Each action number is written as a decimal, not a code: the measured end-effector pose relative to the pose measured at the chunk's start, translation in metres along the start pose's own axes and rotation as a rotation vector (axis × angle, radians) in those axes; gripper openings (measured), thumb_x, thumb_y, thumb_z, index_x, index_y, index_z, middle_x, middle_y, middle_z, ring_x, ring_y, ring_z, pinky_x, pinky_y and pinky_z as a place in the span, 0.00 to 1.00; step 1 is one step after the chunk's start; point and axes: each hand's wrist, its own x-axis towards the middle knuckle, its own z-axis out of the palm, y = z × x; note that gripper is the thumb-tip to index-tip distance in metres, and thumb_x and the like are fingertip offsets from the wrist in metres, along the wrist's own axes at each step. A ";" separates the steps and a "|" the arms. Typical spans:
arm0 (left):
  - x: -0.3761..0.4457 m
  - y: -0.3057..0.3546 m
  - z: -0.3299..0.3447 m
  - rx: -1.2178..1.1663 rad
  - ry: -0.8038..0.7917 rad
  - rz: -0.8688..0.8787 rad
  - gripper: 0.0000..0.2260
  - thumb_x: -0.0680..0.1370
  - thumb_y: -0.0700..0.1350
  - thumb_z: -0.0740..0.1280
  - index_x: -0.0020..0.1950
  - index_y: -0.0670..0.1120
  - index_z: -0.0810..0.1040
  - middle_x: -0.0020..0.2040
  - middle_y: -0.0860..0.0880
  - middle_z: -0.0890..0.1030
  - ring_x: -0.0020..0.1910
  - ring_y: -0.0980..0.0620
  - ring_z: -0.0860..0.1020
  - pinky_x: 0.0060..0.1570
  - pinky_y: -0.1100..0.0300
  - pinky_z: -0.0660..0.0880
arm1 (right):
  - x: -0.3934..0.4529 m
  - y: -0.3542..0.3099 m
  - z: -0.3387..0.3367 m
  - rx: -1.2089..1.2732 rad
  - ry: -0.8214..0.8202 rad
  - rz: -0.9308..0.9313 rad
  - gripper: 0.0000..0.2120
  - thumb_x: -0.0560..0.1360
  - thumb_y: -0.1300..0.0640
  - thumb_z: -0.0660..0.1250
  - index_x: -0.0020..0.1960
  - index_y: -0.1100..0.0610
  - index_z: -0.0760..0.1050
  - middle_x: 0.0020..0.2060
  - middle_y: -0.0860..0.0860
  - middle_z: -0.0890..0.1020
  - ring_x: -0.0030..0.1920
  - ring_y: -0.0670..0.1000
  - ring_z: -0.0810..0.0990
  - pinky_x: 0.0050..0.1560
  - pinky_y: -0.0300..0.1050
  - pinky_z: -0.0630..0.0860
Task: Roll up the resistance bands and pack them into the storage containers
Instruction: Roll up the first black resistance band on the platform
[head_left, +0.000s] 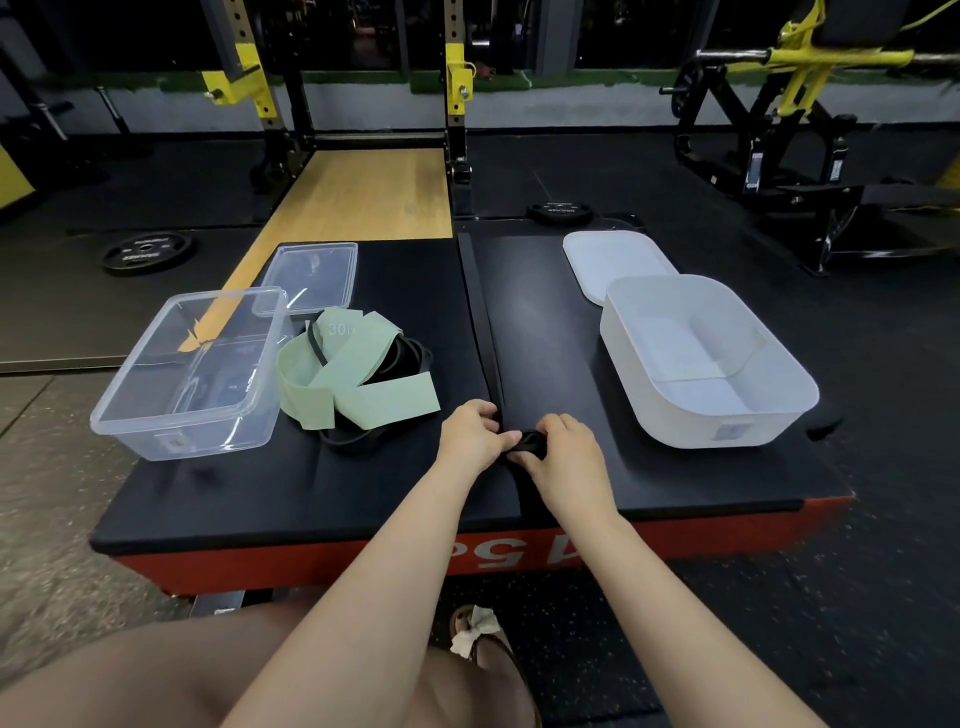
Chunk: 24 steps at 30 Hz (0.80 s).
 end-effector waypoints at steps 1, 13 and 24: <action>-0.001 0.000 0.000 -0.002 0.003 0.004 0.24 0.73 0.42 0.72 0.67 0.44 0.71 0.60 0.45 0.78 0.59 0.49 0.76 0.57 0.61 0.70 | 0.002 0.000 -0.001 0.016 -0.016 -0.008 0.19 0.74 0.49 0.69 0.60 0.59 0.73 0.55 0.51 0.76 0.56 0.51 0.71 0.51 0.41 0.67; 0.002 0.007 0.001 0.026 0.051 0.017 0.19 0.73 0.44 0.73 0.62 0.41 0.76 0.55 0.44 0.81 0.55 0.48 0.79 0.57 0.60 0.73 | 0.030 0.007 -0.026 0.091 -0.247 -0.198 0.16 0.70 0.58 0.73 0.58 0.57 0.79 0.42 0.47 0.74 0.43 0.46 0.70 0.40 0.29 0.63; -0.002 0.006 0.007 0.002 0.103 -0.014 0.19 0.74 0.42 0.71 0.63 0.42 0.75 0.55 0.45 0.80 0.55 0.50 0.78 0.51 0.66 0.69 | 0.013 0.001 -0.010 0.090 -0.169 0.014 0.28 0.70 0.48 0.73 0.66 0.56 0.70 0.58 0.51 0.76 0.61 0.52 0.72 0.56 0.42 0.69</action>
